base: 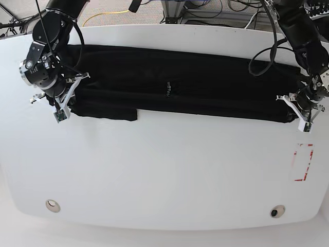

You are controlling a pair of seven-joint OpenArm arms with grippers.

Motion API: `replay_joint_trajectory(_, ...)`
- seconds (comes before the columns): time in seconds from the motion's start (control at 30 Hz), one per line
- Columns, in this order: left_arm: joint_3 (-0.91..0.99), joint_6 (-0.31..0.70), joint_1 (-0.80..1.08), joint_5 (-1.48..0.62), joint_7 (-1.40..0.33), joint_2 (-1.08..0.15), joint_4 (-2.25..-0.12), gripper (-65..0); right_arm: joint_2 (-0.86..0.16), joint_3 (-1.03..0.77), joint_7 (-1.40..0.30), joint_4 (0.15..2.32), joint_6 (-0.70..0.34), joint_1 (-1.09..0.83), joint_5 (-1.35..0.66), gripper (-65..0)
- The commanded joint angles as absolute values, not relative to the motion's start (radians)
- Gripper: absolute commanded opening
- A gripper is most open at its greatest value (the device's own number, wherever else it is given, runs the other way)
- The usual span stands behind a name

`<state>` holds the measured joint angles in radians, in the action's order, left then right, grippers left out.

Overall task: Fold the T-shirt properly
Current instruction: 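Lift and fold the shirt edge over with both grippers toward the robot, then release the shirt and regrasp its folded edge with both grippers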

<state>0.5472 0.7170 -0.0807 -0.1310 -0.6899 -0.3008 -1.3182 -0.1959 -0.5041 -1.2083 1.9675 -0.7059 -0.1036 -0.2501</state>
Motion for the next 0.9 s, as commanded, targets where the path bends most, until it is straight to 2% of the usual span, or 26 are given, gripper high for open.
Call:
replay_joint_trajectory(0.0, 0.556, 0.698, -0.085, -0.12, -0.673, -0.328, -1.36, -65.0, -0.202, -0.558, -1.225, 1.986, -0.698, -0.107, -0.217, -65.0)
replay_joint_trajectory(0.07, 0.555, 0.698, -0.064, -0.119, -0.673, -0.329, -1.366, -65.0, -0.189, -0.585, -1.242, 1.986, -0.698, -0.116, -0.216, -65.0)
replay_joint_trajectory(0.17, 0.553, 0.698, -0.028, -0.114, -0.674, -0.349, -1.391, -65.0, -0.185, -0.604, -1.276, 1.986, -0.698, -0.136, -0.216, -60.6)
replay_joint_trajectory(0.33, 0.547, 0.698, 0.027, -0.114, -0.674, -0.364, -1.405, -65.0, -0.183, -0.616, -1.283, 1.986, -0.698, -0.18, -0.216, -41.1)
replay_joint_trajectory(0.43, 0.547, 0.698, 0.048, -0.114, -0.679, -0.38, -1.399, -63.6, -0.18, -0.631, -1.282, 1.985, -0.698, -0.208, -0.216, -34.2)
replay_joint_trajectory(0.53, 0.518, 0.698, 0.05, -0.119, -0.722, -0.404, -1.395, -53.1, -0.15, -0.653, -1.28, 1.986, -0.698, -0.214, -0.214, -29.0)
replay_joint_trajectory(0.57, 0.504, 0.698, 0.05, -0.12, -0.739, -0.404, -1.402, -47.5, -0.139, -0.676, -1.28, 1.988, -0.698, -0.214, -0.216, -27.3)
replay_joint_trajectory(0.7, 0.49, 0.698, 0.05, -0.122, -0.78, -0.404, -1.458, -32.5, -0.119, -0.707, -1.285, 2.023, -0.698, -0.211, -0.24, -26.5)
replay_joint_trajectory(0.77, 0.49, 0.698, 0.05, -0.122, -0.811, -0.404, -1.501, -29.6, -0.114, -0.71, -1.288, 2.026, -0.698, -0.211, -0.306, -26.5)
replay_joint_trajectory(0.87, 0.487, 0.698, 0.025, -0.125, -0.855, -0.404, -1.57, -29.3, -0.114, -0.7, -1.308, 2.026, -0.698, -0.205, -0.443, -26.5)
